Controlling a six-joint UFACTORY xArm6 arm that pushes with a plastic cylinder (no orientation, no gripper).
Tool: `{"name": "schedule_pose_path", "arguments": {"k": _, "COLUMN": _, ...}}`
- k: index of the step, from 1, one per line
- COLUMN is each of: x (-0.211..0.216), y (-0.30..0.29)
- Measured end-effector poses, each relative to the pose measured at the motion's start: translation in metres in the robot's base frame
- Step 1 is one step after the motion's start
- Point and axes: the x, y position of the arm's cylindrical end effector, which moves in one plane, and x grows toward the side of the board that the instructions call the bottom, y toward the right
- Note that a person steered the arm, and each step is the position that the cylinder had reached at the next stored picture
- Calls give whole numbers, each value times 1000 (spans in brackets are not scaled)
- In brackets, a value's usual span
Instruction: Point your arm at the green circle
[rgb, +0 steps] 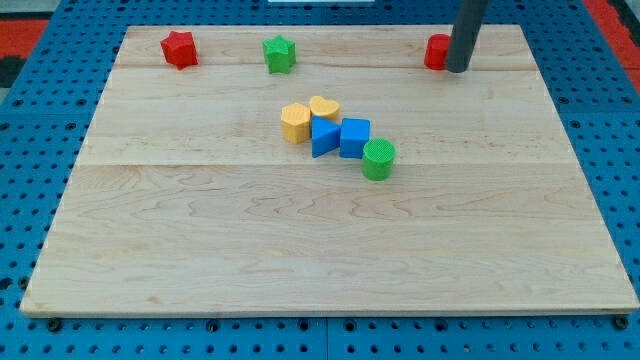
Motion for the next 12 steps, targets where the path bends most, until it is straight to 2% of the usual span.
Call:
{"name": "schedule_pose_path", "arguments": {"k": 2, "x": 2, "y": -41}}
{"name": "schedule_pose_path", "arguments": {"k": 4, "x": 55, "y": -127}}
{"name": "schedule_pose_path", "arguments": {"k": 5, "x": 55, "y": -147}}
{"name": "schedule_pose_path", "arguments": {"k": 6, "x": 62, "y": -57}}
{"name": "schedule_pose_path", "arguments": {"k": 7, "x": 103, "y": 6}}
{"name": "schedule_pose_path", "arguments": {"k": 10, "x": 103, "y": 18}}
{"name": "schedule_pose_path", "arguments": {"k": 12, "x": 198, "y": 12}}
